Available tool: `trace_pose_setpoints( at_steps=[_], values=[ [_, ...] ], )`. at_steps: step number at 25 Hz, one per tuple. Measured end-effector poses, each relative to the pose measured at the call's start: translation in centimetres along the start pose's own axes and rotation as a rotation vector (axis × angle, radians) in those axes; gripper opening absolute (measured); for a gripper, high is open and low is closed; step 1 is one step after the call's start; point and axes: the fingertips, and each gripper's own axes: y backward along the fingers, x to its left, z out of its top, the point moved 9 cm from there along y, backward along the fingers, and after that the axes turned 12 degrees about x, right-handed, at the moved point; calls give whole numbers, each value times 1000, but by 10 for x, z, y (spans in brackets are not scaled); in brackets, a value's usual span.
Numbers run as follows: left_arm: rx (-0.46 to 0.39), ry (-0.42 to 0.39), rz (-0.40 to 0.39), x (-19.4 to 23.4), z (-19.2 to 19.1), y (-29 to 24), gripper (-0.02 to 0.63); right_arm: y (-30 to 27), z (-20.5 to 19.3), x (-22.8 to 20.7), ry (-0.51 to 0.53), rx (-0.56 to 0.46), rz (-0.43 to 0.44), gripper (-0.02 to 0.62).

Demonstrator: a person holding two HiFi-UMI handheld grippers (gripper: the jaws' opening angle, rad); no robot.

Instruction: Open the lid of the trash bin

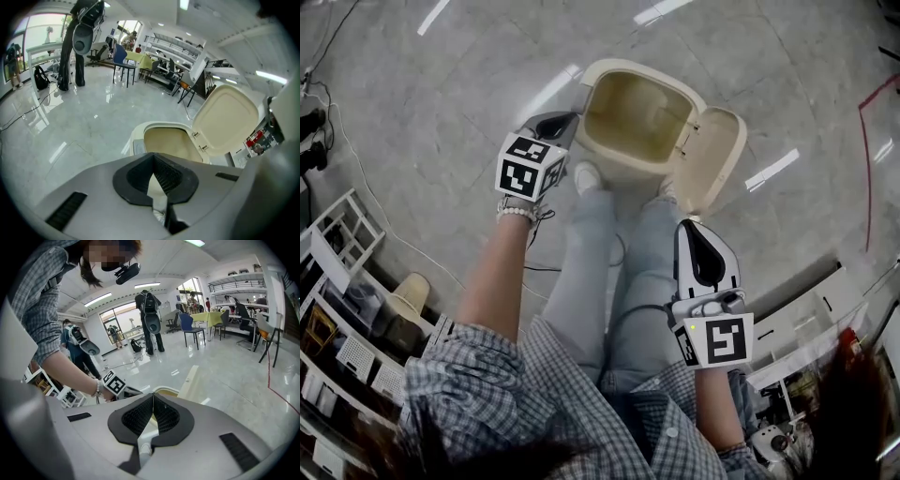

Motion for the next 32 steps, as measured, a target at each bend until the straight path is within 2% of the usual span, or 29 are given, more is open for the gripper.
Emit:
trace_pose_setpoints(
  at_steps=[9,24,32],
  values=[
    [-83,-10,6,-16,13,27,5,19,12,-6,38,-46,-22,20],
    [-130,-15,-12,-74,5,85,5,64,33,-22,100,-121,-33,20],
    [-217,-24,18,-87,25,130,5,88,50,-33,132,-160,-51,20]
  ],
)
